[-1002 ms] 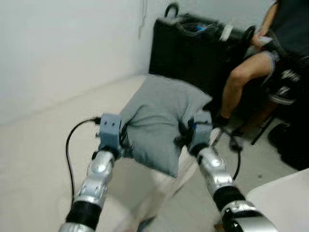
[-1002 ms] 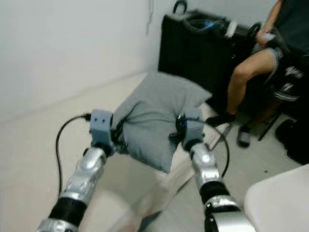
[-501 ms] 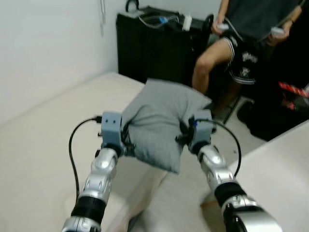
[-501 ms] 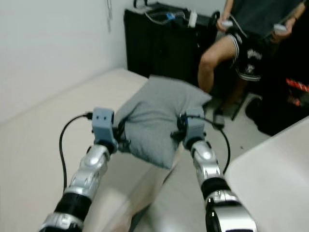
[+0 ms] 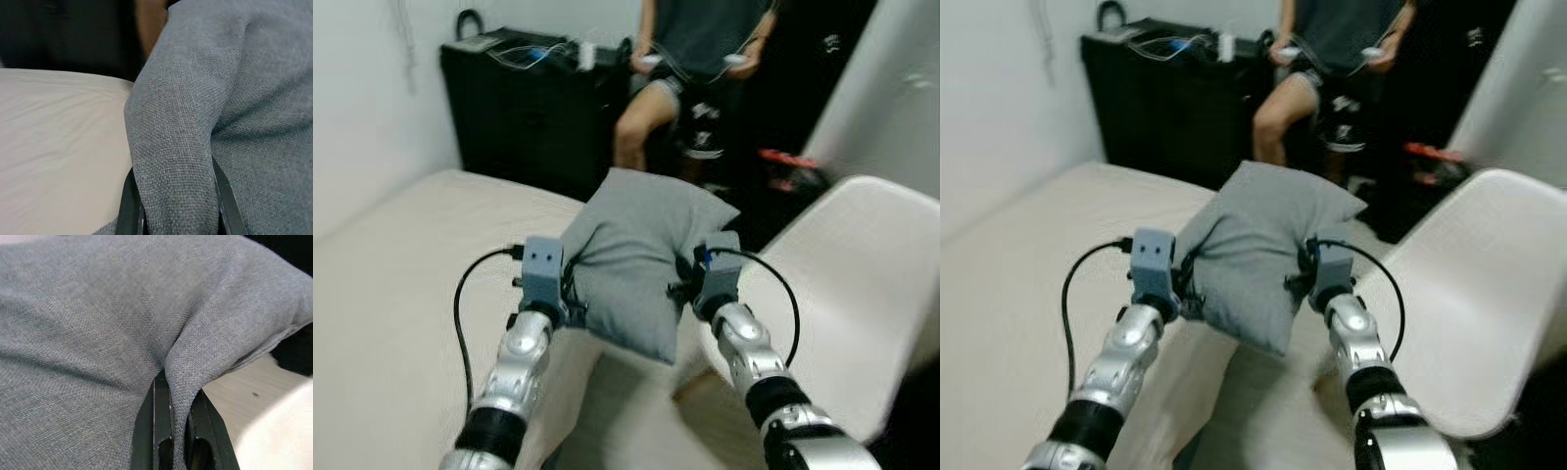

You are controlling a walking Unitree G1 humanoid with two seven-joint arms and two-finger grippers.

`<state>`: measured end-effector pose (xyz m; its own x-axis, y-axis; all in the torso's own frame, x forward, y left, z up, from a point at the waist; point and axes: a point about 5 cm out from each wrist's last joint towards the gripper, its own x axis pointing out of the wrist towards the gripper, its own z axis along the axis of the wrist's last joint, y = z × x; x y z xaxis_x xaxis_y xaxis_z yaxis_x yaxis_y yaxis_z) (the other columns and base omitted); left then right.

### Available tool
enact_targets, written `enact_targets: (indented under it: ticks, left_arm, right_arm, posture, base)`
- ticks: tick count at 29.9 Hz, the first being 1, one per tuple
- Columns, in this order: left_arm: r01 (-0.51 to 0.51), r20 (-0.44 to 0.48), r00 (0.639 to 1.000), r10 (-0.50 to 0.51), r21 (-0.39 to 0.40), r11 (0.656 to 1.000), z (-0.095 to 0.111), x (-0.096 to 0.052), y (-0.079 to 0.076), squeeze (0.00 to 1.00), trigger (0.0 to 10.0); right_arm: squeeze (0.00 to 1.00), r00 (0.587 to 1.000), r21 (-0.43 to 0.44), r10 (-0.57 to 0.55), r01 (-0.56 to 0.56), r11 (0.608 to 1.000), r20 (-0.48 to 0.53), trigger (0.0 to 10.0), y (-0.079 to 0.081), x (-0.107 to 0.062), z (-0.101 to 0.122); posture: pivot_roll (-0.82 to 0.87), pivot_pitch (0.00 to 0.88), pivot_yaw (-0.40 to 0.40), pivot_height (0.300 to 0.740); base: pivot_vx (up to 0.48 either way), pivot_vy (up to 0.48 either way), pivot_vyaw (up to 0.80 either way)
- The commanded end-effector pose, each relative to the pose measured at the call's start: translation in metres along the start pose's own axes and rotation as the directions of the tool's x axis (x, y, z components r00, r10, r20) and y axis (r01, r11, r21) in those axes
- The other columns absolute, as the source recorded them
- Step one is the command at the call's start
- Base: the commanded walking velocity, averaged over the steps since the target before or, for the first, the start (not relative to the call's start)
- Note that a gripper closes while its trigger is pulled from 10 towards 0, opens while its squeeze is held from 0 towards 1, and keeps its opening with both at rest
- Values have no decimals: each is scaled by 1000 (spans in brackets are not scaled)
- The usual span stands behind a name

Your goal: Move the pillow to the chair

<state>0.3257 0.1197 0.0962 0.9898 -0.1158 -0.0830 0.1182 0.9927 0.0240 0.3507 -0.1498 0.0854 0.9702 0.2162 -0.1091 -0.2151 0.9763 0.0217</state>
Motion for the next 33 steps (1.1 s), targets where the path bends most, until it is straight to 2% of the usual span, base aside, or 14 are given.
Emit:
enact_targets:
  ticks: [1, 10, 13, 20, 24, 27, 33]
  left_arm:
    - [13, 31, 999, -13, 6, 1000, 6, 1, 1, 0, 10000]
    - [9, 47, 999, -10, 27, 1000, 7, 2, 6, 0, 10000]
    - [1, 0, 1000, -1, 38, 999, 3, 3, 8, 0, 10000]
    - [14, 1, 1000, -14, 48, 999, 5, 2, 8, 0, 10000]
    - [22, -3, 1000, -22, 85, 996, 5, 1, 15, 0, 10000]
    - [22, -3, 1000, -22, 85, 996, 5, 1, 15, 0, 10000]
    - [8, -14, 1000, -7, 106, 994, 3, -2, 24, 0, 10000]
  right_arm:
    - [0, 999, -4, -35, 35, 999, -7, 10000, -7, -1, -1]
    - [0, 999, -1, -53, 53, 999, -2, 10000, -7, -2, -2]
    - [0, 998, 0, -57, 57, 998, 0, 10000, -6, -1, -1]
    - [0, 998, 3, -63, 63, 998, 0, 10000, -5, -1, -2]
    - [0, 997, 23, -73, 73, 997, 6, 10000, -1, -1, -4]
    - [0, 997, 23, -73, 73, 997, 6, 10000, -1, -1, -4]
    - [0, 997, 41, -76, 75, 996, 9, 10000, 5, -1, -6]
  posture:
    - [13, 0, -71, 740]
    - [21, 0, -63, 740]
    - [22, 0, -60, 740]
    - [45, 0, -35, 740]
    - [55, 0, -20, 740]
    - [55, 0, -20, 740]
    - [67, 0, -1, 740]
  base:
    - [0, 0, -800]
    - [0, 0, -800]
    - [0, 0, -800]
    - [0, 0, -800]
    - [0, 0, -800]
    - [0, 0, -800]
    - [0, 0, -800]
